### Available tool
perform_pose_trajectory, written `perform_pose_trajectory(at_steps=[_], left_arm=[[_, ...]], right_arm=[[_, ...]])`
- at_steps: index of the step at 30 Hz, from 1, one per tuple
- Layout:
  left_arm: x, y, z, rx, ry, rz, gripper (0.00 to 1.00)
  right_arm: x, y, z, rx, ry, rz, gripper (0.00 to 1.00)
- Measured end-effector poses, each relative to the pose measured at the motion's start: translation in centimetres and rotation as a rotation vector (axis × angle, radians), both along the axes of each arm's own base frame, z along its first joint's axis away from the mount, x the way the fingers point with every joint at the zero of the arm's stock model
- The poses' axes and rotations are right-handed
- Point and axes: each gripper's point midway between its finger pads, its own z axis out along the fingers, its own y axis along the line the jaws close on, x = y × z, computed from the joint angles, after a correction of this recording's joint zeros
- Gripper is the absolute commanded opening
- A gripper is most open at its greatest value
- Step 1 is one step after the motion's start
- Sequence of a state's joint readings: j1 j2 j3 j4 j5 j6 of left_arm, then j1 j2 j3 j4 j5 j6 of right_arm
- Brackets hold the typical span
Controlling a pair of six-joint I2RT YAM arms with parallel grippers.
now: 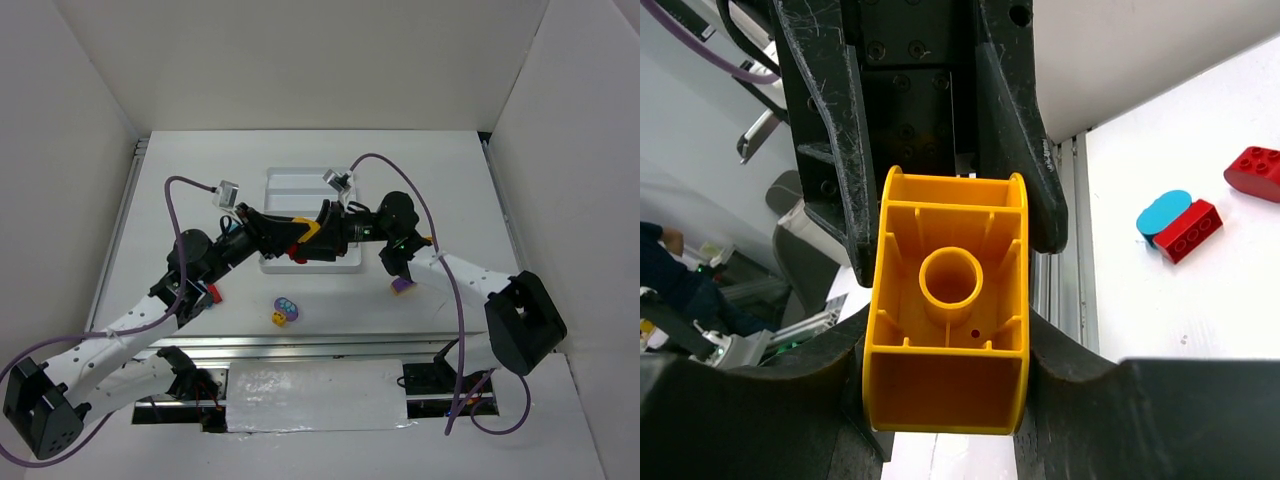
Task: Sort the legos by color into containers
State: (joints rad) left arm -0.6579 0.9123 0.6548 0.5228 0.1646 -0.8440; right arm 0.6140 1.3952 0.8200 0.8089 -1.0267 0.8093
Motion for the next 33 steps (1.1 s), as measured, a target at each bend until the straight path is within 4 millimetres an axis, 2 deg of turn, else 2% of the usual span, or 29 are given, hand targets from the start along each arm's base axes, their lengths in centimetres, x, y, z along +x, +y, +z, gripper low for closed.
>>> perform_pose_trajectory(at_steps=[3, 5, 12, 22, 33], left_arm=[[0.2, -0.3, 0.1, 0.019, -0.002, -0.009, 0.06], [0.4, -0.4, 0.4, 0.035, -0.01, -0.014, 0.0], [1.1, -0.6, 0.6, 0.077, -0.023, -0.031, 0.0], [1.4, -0.6, -0.5, 0.121, 0.006, -0.05, 0.0], [0.8, 0.1, 0.0, 0.111, 0.02, -0.035, 0.0]], right_arm=[[0.1, -0.2, 0.1, -0.003, -0.009, 0.007, 0.0], [0.2, -0.3, 0.2, -0.007, -0.021, 0.015, 0.0], [0.6, -0.5, 0.1, -0.045, -0.046, 0.029, 0.0], [0.9, -0.6, -1.3, -0.088, -0.033, 0.034, 0.0], [0.6, -0.6, -0.9, -0.063, -0.053, 0.045, 0.01]])
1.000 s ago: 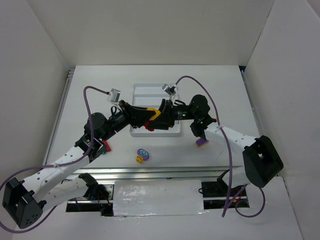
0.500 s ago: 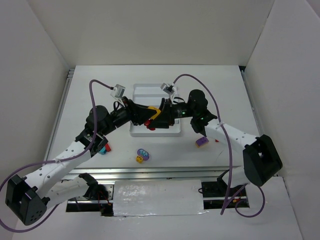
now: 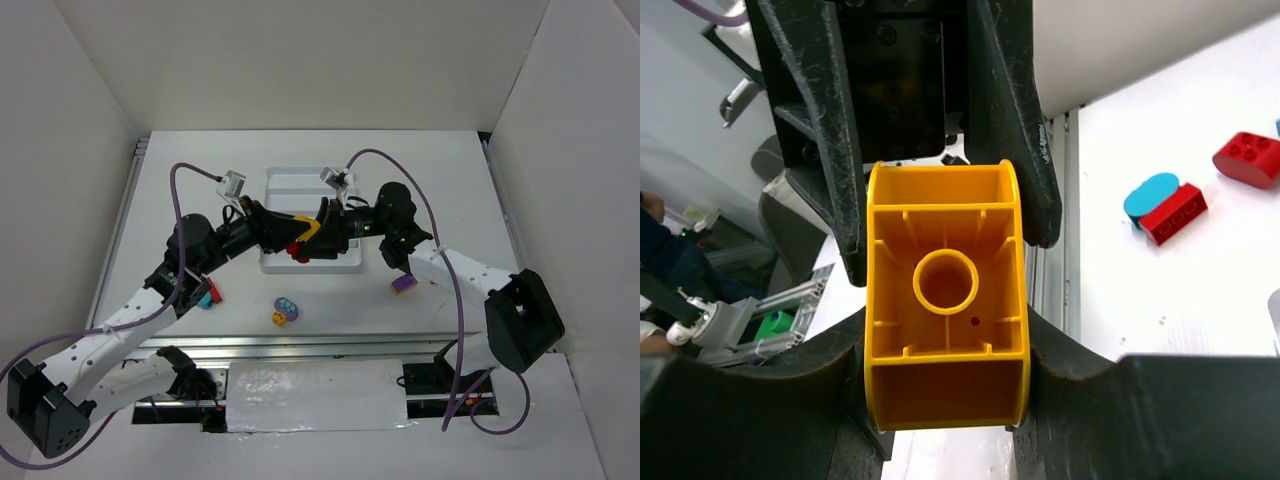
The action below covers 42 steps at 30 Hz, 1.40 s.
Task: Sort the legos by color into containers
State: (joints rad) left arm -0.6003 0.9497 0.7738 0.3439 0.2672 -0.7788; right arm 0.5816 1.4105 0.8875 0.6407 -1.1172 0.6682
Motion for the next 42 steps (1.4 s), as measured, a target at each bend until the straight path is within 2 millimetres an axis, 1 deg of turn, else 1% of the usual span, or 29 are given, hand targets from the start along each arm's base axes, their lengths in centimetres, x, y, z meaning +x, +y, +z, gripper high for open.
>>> perform_pose_trajectory(at_steps=[2, 3, 5, 6, 8, 10, 12, 13, 14, 15, 16, 18, 19, 20, 21, 22, 24, 26, 28, 29, 32, 33, 34, 35, 37, 39, 40, 42], left_arm=[[-0.2, 0.1, 0.2, -0.009, 0.005, -0.001, 0.0], [-0.2, 0.1, 0.2, -0.013, 0.006, -0.001, 0.0], [-0.3, 0.2, 0.4, -0.018, 0.003, 0.0, 0.0], [-0.3, 0.2, 0.5, -0.02, 0.002, -0.001, 0.0], [-0.3, 0.2, 0.6, -0.024, -0.003, 0.0, 0.0], [-0.3, 0.3, 0.6, -0.033, -0.002, 0.0, 0.0], [-0.2, 0.4, 0.4, -0.043, 0.003, -0.001, 0.0], [-0.2, 0.4, 0.4, -0.048, 0.003, -0.001, 0.0], [-0.2, 0.4, 0.3, -0.052, 0.002, -0.002, 0.0], [-0.1, 0.5, 0.2, -0.057, 0.004, -0.001, 0.0], [-0.1, 0.5, 0.1, -0.063, 0.008, 0.001, 0.0], [0.0, 0.6, 0.0, -0.069, 0.009, 0.003, 0.0], [0.0, 0.6, 0.0, -0.071, 0.01, 0.006, 0.0], [0.1, 0.7, -0.1, -0.075, 0.009, 0.01, 0.0], [0.2, 0.7, 0.0, -0.078, 0.008, 0.016, 0.0], [0.4, 0.7, 0.0, -0.08, 0.006, 0.023, 0.0], [1.1, 0.8, -0.1, -0.082, 0.0, 0.041, 0.0], [2.0, 0.9, -0.4, -0.077, -0.006, 0.064, 0.0], [3.2, 0.9, -0.9, -0.061, 0.0, 0.084, 0.0], [3.7, 0.8, -1.1, -0.051, -0.001, 0.091, 0.0], [5.4, 0.8, -1.6, -0.028, -0.003, 0.135, 0.0], [6.0, 1.0, -1.6, -0.022, -0.007, 0.154, 0.0], [6.9, 1.5, -1.3, -0.023, -0.025, 0.198, 0.0], [7.6, 2.0, -1.0, -0.024, -0.036, 0.228, 0.0], [8.8, 3.1, 0.1, -0.042, -0.064, 0.285, 0.0], [9.5, 3.8, 1.0, -0.063, -0.092, 0.327, 0.0], [9.8, 4.0, 1.1, -0.064, -0.099, 0.338, 0.0], [10.5, 4.3, 0.9, -0.054, -0.106, 0.368, 0.0]], right_arm=[[-0.2, 0.0, 0.2, 0.013, 0.005, 0.004, 0.06], [-0.3, 0.0, 0.4, 0.019, 0.009, 0.007, 0.06], [-0.4, 0.0, 0.6, 0.031, 0.015, 0.011, 0.1], [-0.4, 0.0, 0.7, 0.035, 0.017, 0.013, 0.1], [-0.4, 0.0, 0.8, 0.038, 0.02, 0.014, 0.16], [-0.4, 0.0, 0.8, 0.037, 0.022, 0.012, 0.23], [-0.3, 0.1, 0.7, 0.035, 0.027, 0.008, 0.33], [-0.3, 0.1, 0.6, 0.033, 0.029, 0.008, 0.42], [-0.3, 0.1, 0.6, 0.031, 0.032, 0.007, 0.42], [-0.2, 0.1, 0.5, 0.03, 0.034, 0.006, 0.4], [-0.2, 0.1, 0.4, 0.027, 0.037, 0.004, 0.32], [-0.1, 0.2, 0.2, 0.025, 0.041, 0.003, 0.23], [0.0, 0.2, 0.2, 0.025, 0.043, -0.001, 0.13], [0.1, 0.3, 0.2, 0.023, 0.046, -0.008, 0.09], [0.2, 0.3, 0.2, 0.021, 0.051, -0.016, 0.06], [0.5, 0.4, 0.2, 0.018, 0.057, -0.027, 0.07], [1.1, 0.6, 0.2, 0.015, 0.067, -0.05, 0.16], [2.0, 0.8, -0.1, 0.008, 0.082, -0.075, 0.29], [3.1, 0.8, -0.7, -0.006, 0.107, -0.101, 0.45], [3.6, 0.8, -1.0, -0.012, 0.117, -0.114, 0.49], [5.6, 0.4, -1.7, -0.019, 0.13, -0.191, 0.55], [6.2, 0.2, -1.9, -0.023, 0.136, -0.219, 0.56], [6.7, 0.0, -2.3, -0.033, 0.145, -0.239, 0.57], [7.2, -0.3, -2.6, -0.042, 0.153, -0.261, 0.56], [8.2, -0.8, -3.2, -0.061, 0.163, -0.306, 0.47], [9.2, -1.3, -4.0, -0.085, 0.181, -0.355, 0.38], [9.7, -1.5, -4.5, -0.099, 0.191, -0.387, 0.38], [11.1, -2.1, -5.9, -0.142, 0.225, -0.471, 0.44]])
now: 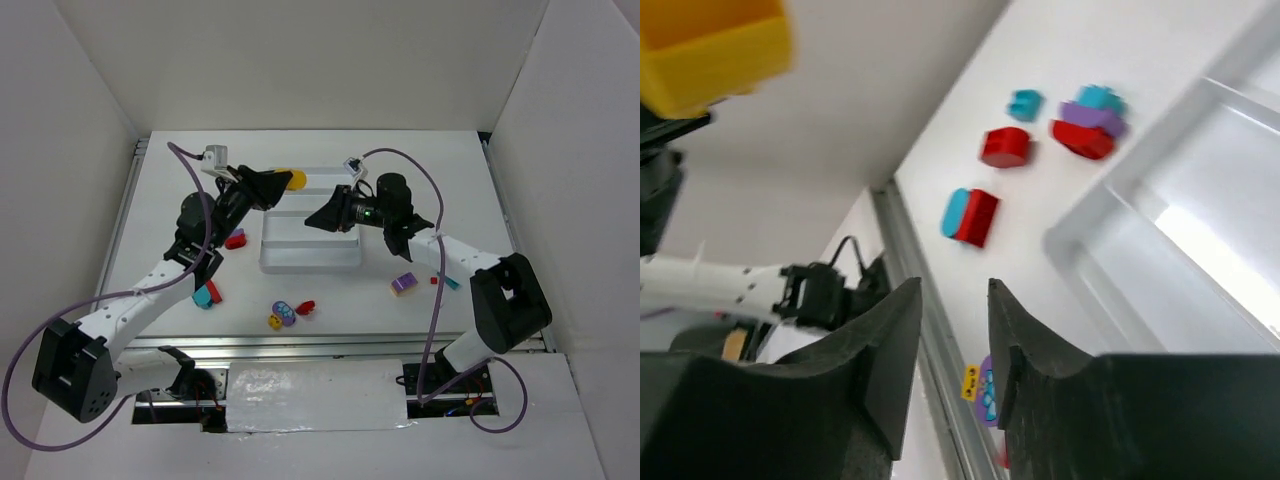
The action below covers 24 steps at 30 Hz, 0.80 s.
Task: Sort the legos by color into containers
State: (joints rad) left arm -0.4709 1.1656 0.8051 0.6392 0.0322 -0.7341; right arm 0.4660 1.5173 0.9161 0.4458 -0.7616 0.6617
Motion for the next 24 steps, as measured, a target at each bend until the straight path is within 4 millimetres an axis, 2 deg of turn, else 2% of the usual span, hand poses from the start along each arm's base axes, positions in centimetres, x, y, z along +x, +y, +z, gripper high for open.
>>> perform_pose_trajectory(at_steps=[2, 3, 4, 6, 7, 9, 14, 18, 21, 24], left_arm=[[0.8, 0.2, -0.4, 0.011, 0.013, 0.014, 0.0], [1.1, 0.5, -0.7, 0.017, 0.023, 0.024, 0.0], [1.2, 0.7, -1.0, 0.025, 0.033, 0.032, 0.0], [1.4, 1.4, -1.4, 0.047, 0.056, 0.056, 0.0], [1.2, 1.7, -1.5, 0.055, 0.068, 0.068, 0.0], [0.5, 2.3, -1.2, 0.063, 0.08, 0.081, 0.0], [-2.5, 3.8, 0.4, 0.068, 0.089, 0.086, 0.0], [-4.8, 4.8, 1.4, 0.102, 0.095, 0.082, 0.0], [-5.4, 5.1, 1.5, 0.147, 0.123, 0.081, 0.0], [-4.8, 4.5, -0.1, 0.212, 0.191, 0.06, 0.0]], right_arm=[[0.7, -0.5, -1.3, -0.036, 0.029, -0.056, 0.5], [0.9, -0.7, -1.9, -0.052, 0.041, -0.078, 0.59], [1.0, -1.0, -2.6, -0.068, 0.052, -0.103, 0.62], [0.7, -1.8, -4.0, -0.104, 0.086, -0.141, 0.7], [0.5, -2.2, -4.5, -0.123, 0.104, -0.164, 0.7], [-0.2, -3.2, -5.3, -0.166, 0.128, -0.217, 0.77], [-2.6, -3.7, -4.4, -0.261, 0.104, -0.322, 0.91], [-5.0, -4.2, -4.2, -0.336, 0.099, -0.38, 0.94], [-5.6, -6.1, -4.3, -0.383, 0.12, -0.458, 0.95], [-6.3, -8.1, -3.9, -0.407, 0.143, -0.54, 0.95]])
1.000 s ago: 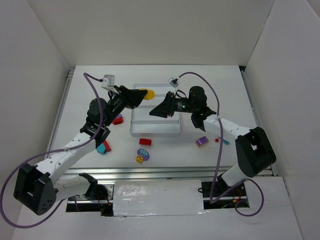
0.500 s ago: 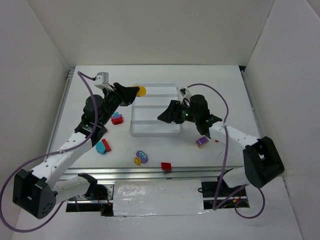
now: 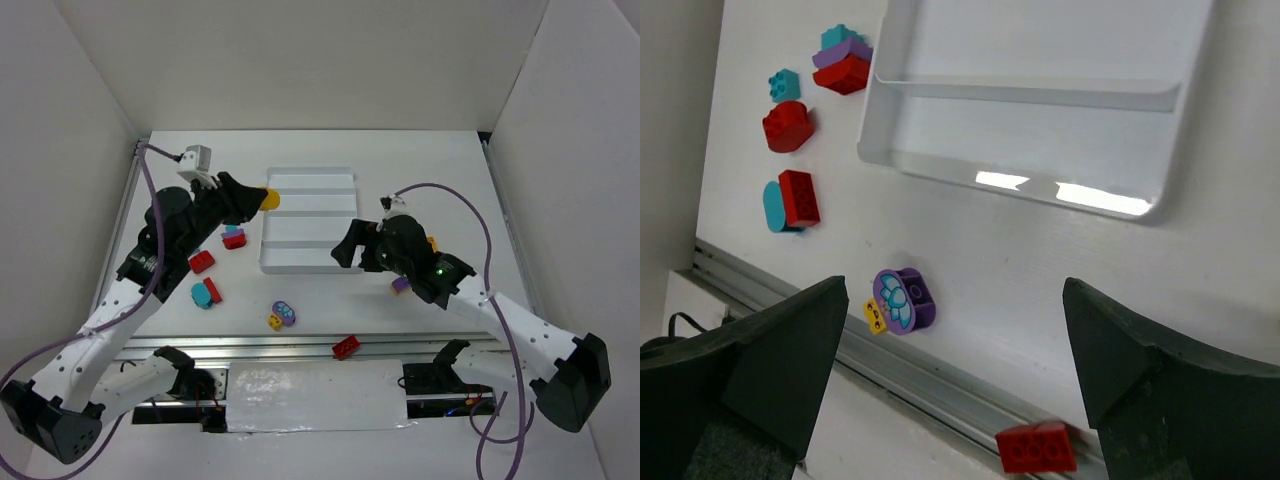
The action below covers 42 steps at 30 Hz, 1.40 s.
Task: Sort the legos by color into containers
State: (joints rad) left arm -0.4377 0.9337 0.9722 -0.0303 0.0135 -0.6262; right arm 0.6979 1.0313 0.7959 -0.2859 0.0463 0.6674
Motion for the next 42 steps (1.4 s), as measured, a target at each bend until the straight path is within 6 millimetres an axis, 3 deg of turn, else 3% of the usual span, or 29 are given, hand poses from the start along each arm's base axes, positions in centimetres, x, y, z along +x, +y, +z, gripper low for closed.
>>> perform_pose_trajectory(at_steps=[9, 16, 21, 24, 27, 28, 29, 31, 33, 37, 40, 42], left_arm=[[2.0, -4.5, -9.5, 0.158, 0.266, -0.097, 0.0], [4.9, -8.3, -14.6, 0.26, 0.381, -0.105, 0.0], [6.7, -9.8, -19.5, 0.304, 0.473, -0.108, 0.02], [7.0, -10.1, -22.7, 0.326, 0.534, -0.109, 0.08], [7.1, -10.3, -24.9, 0.332, 0.581, -0.105, 0.3], [7.0, -10.4, -25.3, 0.333, 0.59, -0.109, 0.47], [7.0, -10.5, -25.6, 0.335, 0.597, -0.111, 0.56], [6.9, -10.7, -25.8, 0.333, 0.598, -0.112, 0.68], [7.1, -10.9, -25.6, 0.319, 0.594, -0.11, 0.73], [7.3, -11.0, -25.2, 0.306, 0.58, -0.1, 1.0], [6.8, -10.2, -24.6, 0.302, 0.585, -0.077, 1.0], [6.3, -9.3, -22.9, 0.3, 0.571, -0.049, 1.0]], right_arm=[[-3.7, -5.3, 3.5, 0.044, -0.036, -0.138, 0.96], [-6.3, -7.6, 5.3, 0.075, -0.051, -0.155, 0.98], [-7.5, -9.0, 5.9, 0.081, -0.065, -0.165, 1.0], [-8.0, -9.2, 5.9, 0.084, -0.065, -0.159, 0.99], [-8.1, -9.1, 5.8, 0.087, -0.066, -0.15, 1.0], [-8.2, -9.1, 5.8, 0.087, -0.063, -0.145, 0.99], [-8.2, -9.0, 5.7, 0.085, -0.061, -0.14, 0.99], [-8.3, -8.9, 5.3, 0.079, -0.055, -0.135, 1.0], [-8.2, -8.8, 4.8, 0.068, -0.044, -0.129, 0.99], [-7.9, -8.4, 2.8, 0.022, 0.007, -0.125, 1.0], [-7.4, -8.0, 0.6, -0.04, 0.073, -0.129, 1.0], [-7.3, -7.5, -0.9, -0.084, 0.119, -0.123, 0.99]])
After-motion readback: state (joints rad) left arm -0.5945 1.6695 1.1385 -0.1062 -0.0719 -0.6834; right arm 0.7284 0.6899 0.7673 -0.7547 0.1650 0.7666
